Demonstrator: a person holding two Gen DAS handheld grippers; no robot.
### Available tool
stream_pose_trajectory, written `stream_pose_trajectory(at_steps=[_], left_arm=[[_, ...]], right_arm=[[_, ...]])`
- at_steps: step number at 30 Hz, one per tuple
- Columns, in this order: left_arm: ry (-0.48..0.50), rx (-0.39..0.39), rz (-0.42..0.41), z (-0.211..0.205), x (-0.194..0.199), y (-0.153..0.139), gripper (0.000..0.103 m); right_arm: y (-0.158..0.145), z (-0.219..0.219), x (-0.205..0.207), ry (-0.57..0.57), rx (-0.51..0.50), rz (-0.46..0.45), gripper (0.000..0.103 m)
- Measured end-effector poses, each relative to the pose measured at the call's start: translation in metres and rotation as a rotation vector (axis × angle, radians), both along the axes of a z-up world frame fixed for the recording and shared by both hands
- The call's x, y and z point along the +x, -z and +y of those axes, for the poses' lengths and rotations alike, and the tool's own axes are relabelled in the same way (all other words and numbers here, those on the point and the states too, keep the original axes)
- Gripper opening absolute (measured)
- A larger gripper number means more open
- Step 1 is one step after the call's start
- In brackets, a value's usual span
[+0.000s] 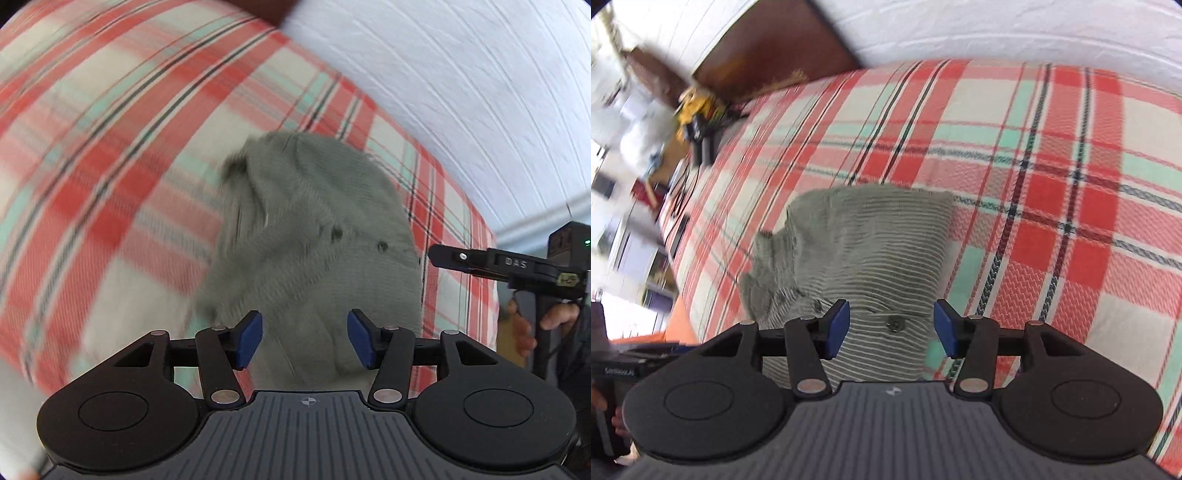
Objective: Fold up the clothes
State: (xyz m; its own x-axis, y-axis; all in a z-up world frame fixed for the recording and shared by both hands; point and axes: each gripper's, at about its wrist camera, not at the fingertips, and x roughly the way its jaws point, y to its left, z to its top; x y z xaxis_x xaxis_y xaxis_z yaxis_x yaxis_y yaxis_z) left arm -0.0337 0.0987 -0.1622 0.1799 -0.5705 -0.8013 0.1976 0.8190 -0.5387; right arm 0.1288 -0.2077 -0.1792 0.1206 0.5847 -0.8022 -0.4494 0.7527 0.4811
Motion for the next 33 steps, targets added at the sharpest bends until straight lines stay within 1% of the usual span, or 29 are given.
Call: stream_pose_trajectory(at_steps=[3, 5, 6, 9, 11, 12, 14, 17, 19, 21, 24, 29, 33], left_arm=[[-0.092, -0.001, 0.053, 0.001, -0.031, 0.008, 0.069], [-0.142, -0.011, 0.096, 0.003, -0.042, 0.019, 0.069], [-0.172, -0.018, 0.119, 0.005, -0.047, 0.024, 0.069], [-0.249, -0.081, 0.196, 0.005, -0.055, 0.039, 0.069], [-0.261, -0.1, 0.204, -0.003, -0.056, 0.041, 0.069], [-0.262, -0.107, 0.204, -0.007, -0.056, 0.043, 0.069], [-0.269, -0.104, 0.2, -0.016, -0.055, 0.044, 0.069], [-0.309, -0.12, 0.208, -0.025, -0.057, 0.046, 0.07], [-0.364, -0.15, 0.217, -0.025, -0.06, 0.047, 0.071], [-0.421, -0.177, 0.225, -0.026, -0.061, 0.048, 0.072], [-0.468, -0.167, 0.208, -0.034, -0.06, 0.047, 0.075], [-0.579, -0.182, 0.236, -0.035, -0.054, 0.054, 0.077], [-0.611, -0.167, 0.264, -0.036, -0.046, 0.063, 0.077]], right_arm=[[0.01, -0.001, 0.009, -0.033, -0.001, 0.023, 0.055], [0.012, 0.001, 0.012, -0.058, 0.0, 0.021, 0.055], [0.01, 0.003, 0.014, -0.075, -0.002, 0.008, 0.055], [0.0, 0.012, 0.023, -0.144, -0.014, -0.049, 0.055], [-0.01, 0.021, 0.034, -0.201, -0.023, -0.085, 0.059], [-0.016, 0.027, 0.04, -0.231, -0.028, -0.103, 0.064], [-0.026, 0.04, 0.052, -0.3, -0.031, -0.138, 0.066], [-0.035, 0.068, 0.071, -0.435, -0.032, -0.146, 0.07], [-0.035, 0.09, 0.08, -0.53, -0.054, -0.157, 0.075], [-0.032, 0.11, 0.086, -0.606, -0.083, -0.175, 0.077], [-0.021, 0.139, 0.09, -0.698, -0.126, -0.173, 0.077], [-0.002, 0.172, 0.087, -0.861, -0.175, -0.135, 0.077], [0.013, 0.194, 0.087, -0.967, -0.205, -0.09, 0.077]])
